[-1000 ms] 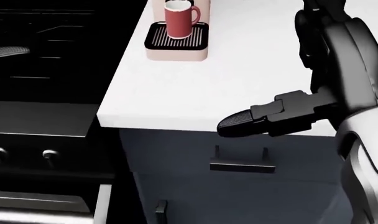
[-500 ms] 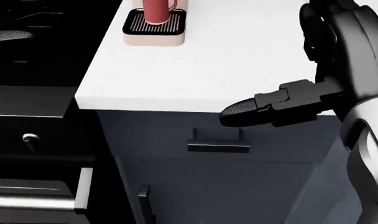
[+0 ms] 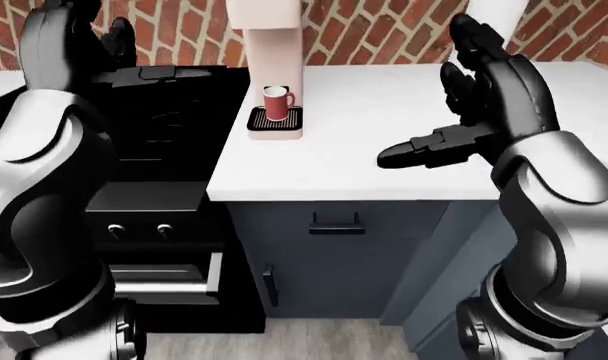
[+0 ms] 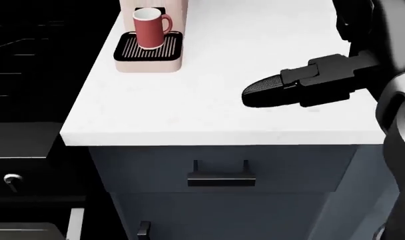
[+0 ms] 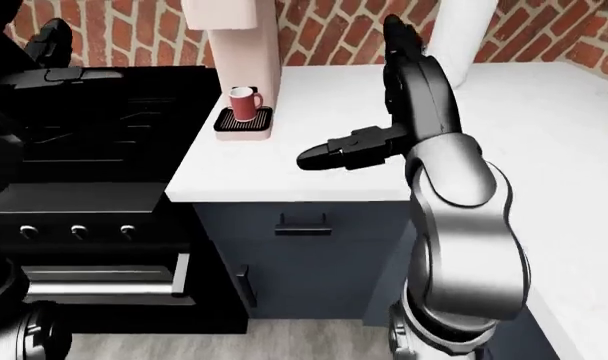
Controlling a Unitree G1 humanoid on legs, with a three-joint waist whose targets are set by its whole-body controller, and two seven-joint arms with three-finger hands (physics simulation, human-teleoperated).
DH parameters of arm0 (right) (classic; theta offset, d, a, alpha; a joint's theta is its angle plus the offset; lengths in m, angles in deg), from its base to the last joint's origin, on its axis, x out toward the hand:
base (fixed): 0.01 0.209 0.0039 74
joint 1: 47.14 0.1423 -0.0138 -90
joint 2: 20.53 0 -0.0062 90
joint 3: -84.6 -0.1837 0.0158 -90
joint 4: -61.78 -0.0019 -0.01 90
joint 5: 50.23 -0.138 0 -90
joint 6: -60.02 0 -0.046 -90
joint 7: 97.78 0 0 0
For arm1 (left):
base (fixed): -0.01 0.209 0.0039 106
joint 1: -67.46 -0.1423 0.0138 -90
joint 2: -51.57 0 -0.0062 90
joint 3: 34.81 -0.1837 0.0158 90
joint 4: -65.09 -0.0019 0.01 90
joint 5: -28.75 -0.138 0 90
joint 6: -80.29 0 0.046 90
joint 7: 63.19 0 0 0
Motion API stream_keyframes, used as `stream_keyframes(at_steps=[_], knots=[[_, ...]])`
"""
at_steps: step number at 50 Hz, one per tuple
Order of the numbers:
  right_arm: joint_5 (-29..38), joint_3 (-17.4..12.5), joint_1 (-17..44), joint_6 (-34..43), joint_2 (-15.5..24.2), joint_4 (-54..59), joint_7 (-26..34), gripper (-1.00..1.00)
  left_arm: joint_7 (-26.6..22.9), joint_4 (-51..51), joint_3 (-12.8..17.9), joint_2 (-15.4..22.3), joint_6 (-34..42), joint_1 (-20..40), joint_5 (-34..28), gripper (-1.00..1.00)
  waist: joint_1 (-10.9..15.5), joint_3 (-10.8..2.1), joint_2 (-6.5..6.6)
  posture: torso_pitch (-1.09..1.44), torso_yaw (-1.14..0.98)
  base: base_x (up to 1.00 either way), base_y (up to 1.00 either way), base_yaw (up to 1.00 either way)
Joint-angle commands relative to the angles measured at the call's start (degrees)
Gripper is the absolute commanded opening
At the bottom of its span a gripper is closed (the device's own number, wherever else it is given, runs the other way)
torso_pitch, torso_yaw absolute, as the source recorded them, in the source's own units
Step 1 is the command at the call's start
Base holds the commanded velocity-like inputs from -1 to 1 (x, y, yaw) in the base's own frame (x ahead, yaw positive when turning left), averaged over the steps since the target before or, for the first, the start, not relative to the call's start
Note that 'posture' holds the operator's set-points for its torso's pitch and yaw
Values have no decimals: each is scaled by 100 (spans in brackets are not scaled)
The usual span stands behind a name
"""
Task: Press the button on the coffee machine to serve coffee.
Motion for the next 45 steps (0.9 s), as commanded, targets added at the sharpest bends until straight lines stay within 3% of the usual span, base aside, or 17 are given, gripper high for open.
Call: stream_keyframes(at_steps=[1, 2, 6, 12, 14, 15, 16, 17, 18, 19, 20, 21, 24, 26, 27, 30, 45], knots=[[35, -86, 310, -80, 109, 73, -5, 100, -161, -211, -117, 18, -236, 366, -280, 100, -18, -106, -33, 0, 0, 33, 0, 0], [32, -90, 431, -25, 162, 135, 8, 100, -195, -331, -163, 4, -232, 483, -385, 100, -8, -159, -219, 0, 0, 32, 0, 0], [12, -104, 883, 182, 349, 357, 64, 100, -335, -623, -229, -36, -162, 850, -701, 100, -80, -80, -196, 0, 0, 33, 0, 0], [-26, -160, 1551, 155, 648, 1098, 151, 100, -598, -1345, -348, -29, -367, 1345, -1206, 100, -149, -9, 121, 0, 0, 33, 0, 0], [-56, -248, 1679, 16, 674, 1424, 169, 100, -718, -1782, -398, 1, -536, 1576, -1415, 100, -192, -59, 339, 0, 0, 33, 0, 0], [-87, -302, 1720, -58, 670, 1576, 175, 100, -778, -2074, -435, 9, -664, 1707, -1538, 100, -214, -128, 515, 0, 0, 33, 0, 0], [-110, -335, 1759, -136, 672, 1725, 164, 100, -838, -2322, -486, -11, -797, 1788, -1662, 100, -235, -217, 556, 0, 0, 33, 0, 0], [-160, -396, 1820, -224, 658, 1918, 163, 100, -892, -2591, -528, -39, -944, 1874, -1790, 100, -165, -117, 480, 0, 0, 32, 0, 0], [-210, -440, 1923, -318, 658, 2155, 148, 100, -956, -2748, -526, -30, -967, 1973, -1867, 100, -214, -76, 557, 0, 0, 33, 0, 0], [-269, -481, 2009, -345, 654, 2287, 139, 100, -1001, -2737, -485, -14, -920, 2012, -1900, 100, -180, -84, 504, 0, 0, 34, 0, 0], [-360, -565, 2081, -398, 618, 2394, 130, 100, -1023, -2683, -472, -11, -888, 2023, -1943, 100, -165, 73, 438, 0, 0, 0, 0, 0], [-423, -597, 2119, -431, 621, 2503, 97, 100, -1044, -2685, -479, -17, -901, 2039, -2001, 100, -226, -26, 439, 0, 0, 0, 0, 0], [-531, -541, 2150, -474, 672, 2584, -12, 100, -1127, -2774, -474, -32, -916, 2118, -2116, 100, -197, 84, 200, 0, 0, 0, 0, 0], [-561, -493, 2202, -481, 707, 2673, -81, 100, -1167, -2841, -481, -50, -930, 2168, -2183, 100, -143, 25, -122, 0, 0, 0, 0, 0], [-582, -485, 2215, -483, 712, 2687, -105, 100, -1186, -2873, -487, -64, -938, 2181, -2214, 100, -119, 40, 34, 0, 0, 0, 0, 0], [-645, -440, 2209, -500, 708, 2704, -145, 100, -1283, -2971, -490, -130, -950, 2167, -2253, 100, -132, -78, 37, 0, 0, 0, 0, 0], [-735, -297, 2219, -153, 722, 2463, -71, 100, -1463, -2364, -388, -95, -569, 1990, -2204, 100, -146, -66, 143, 0, 0, 0, 0, 0]])
